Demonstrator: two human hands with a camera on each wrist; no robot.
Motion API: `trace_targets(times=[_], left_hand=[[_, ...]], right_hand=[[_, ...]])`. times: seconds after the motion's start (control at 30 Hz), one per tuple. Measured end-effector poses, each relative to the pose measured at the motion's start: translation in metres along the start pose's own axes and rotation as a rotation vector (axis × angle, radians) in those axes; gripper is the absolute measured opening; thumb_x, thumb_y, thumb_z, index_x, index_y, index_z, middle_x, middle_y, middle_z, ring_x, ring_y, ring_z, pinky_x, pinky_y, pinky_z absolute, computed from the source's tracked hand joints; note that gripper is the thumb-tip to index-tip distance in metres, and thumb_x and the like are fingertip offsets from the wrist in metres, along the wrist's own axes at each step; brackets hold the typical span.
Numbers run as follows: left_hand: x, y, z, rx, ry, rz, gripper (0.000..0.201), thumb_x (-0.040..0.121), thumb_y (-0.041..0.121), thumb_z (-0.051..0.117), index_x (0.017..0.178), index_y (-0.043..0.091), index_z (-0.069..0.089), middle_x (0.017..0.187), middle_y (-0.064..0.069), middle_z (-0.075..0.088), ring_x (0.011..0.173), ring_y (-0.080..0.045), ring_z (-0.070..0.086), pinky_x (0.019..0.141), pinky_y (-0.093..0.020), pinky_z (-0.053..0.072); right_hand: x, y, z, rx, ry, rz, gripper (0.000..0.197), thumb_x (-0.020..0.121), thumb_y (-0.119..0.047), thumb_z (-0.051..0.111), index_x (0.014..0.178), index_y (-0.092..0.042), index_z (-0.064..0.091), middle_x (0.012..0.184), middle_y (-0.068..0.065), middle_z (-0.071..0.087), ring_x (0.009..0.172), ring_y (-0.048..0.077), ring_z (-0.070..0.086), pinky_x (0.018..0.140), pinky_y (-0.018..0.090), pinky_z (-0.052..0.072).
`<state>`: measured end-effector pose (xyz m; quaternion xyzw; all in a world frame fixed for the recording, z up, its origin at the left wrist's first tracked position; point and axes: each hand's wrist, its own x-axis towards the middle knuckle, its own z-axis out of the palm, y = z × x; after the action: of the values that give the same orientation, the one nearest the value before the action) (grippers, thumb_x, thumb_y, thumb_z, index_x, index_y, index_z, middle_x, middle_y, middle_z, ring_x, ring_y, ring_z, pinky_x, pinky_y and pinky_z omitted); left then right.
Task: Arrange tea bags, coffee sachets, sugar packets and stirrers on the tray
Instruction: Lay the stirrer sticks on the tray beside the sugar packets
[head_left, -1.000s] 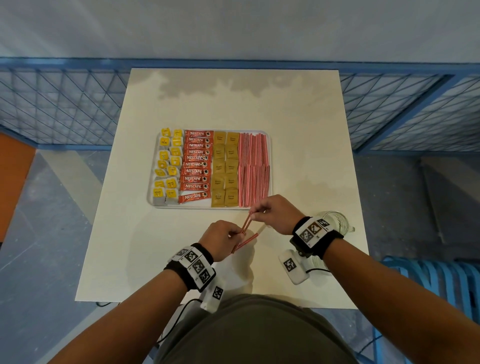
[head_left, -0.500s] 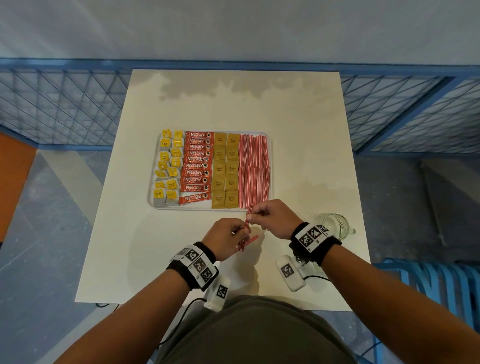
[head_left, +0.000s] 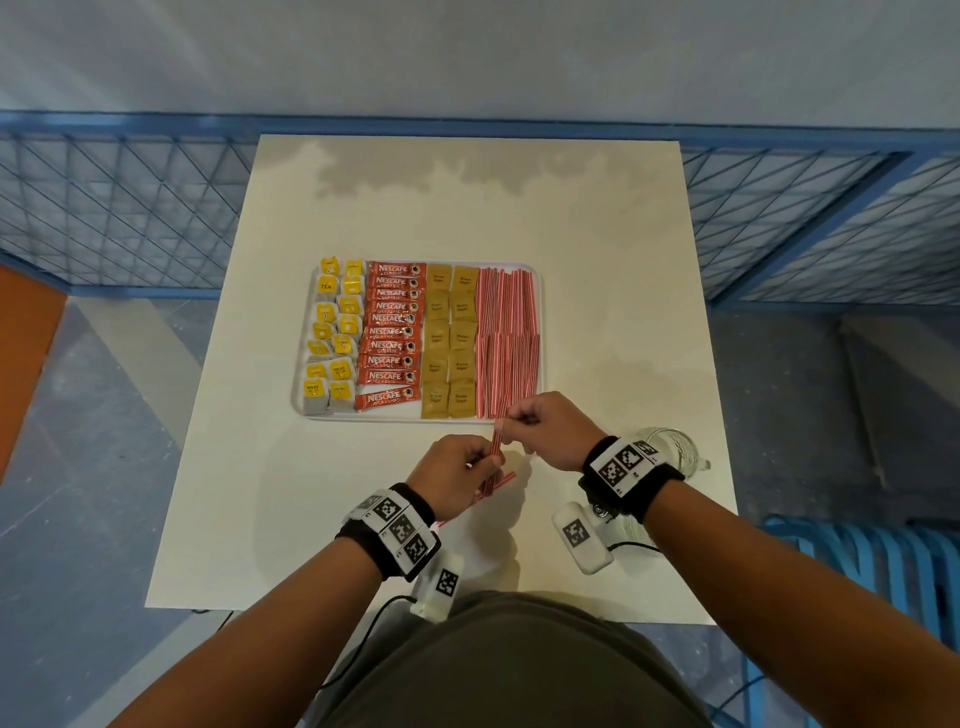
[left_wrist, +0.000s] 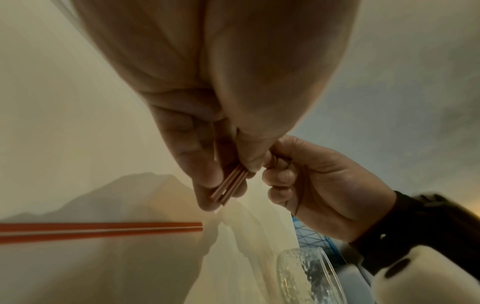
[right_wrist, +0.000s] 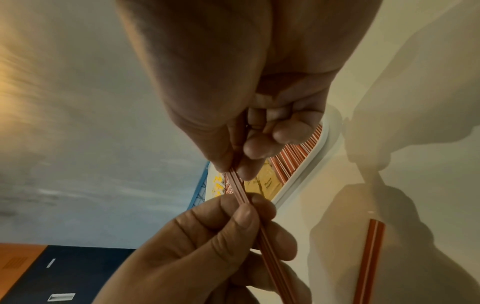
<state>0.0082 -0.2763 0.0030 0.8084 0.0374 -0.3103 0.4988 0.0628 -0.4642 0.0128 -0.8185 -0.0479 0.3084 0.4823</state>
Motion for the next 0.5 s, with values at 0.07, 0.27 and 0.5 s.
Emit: trace_targets(times=[0.07,0.27,0.5], left_hand=[[0.001,0.000,0.000,0.016,0.011,0.013,0.016,0.098,0.023,0.062,0.087,0.019,0.072,0.081,-0.005,0.074,0.066,-0.010,0.063,0.068,-0.034,0.056],[0.004,-0.009,0.001,0.286,0.009,0.014,0.021,0.090,0.043,0.068,0.102,0.025,0.071,0.088,0.010,0.070,0.078,-0.006,0.064,0.070,-0.018,0.049],[0.008,-0.022,0.005,0.614,-0.073,-0.002,0.027,0.087,0.044,0.068,0.107,0.026,0.064,0.096,0.010,0.068,0.088,-0.013,0.063,0.084,-0.032,0.053]], right_hand=[[0.002,-0.005,-0.006,-0.031,-0.004,0.006,0.028,0.097,-0.030,0.068,0.080,-0.009,0.075,0.068,0.004,0.069,0.055,0.010,0.054,0.059,0.026,0.048],[0.033,-0.017,-0.052,-0.136,0.110,0.080,0.039,0.097,-0.035,0.066,0.079,0.000,0.072,0.068,0.014,0.065,0.057,0.015,0.051,0.059,0.027,0.044],[0.078,-0.006,-0.081,-0.271,0.186,0.246,0.030,0.091,-0.026,0.070,0.073,-0.002,0.074,0.053,0.000,0.059,0.049,0.014,0.052,0.057,0.027,0.044]])
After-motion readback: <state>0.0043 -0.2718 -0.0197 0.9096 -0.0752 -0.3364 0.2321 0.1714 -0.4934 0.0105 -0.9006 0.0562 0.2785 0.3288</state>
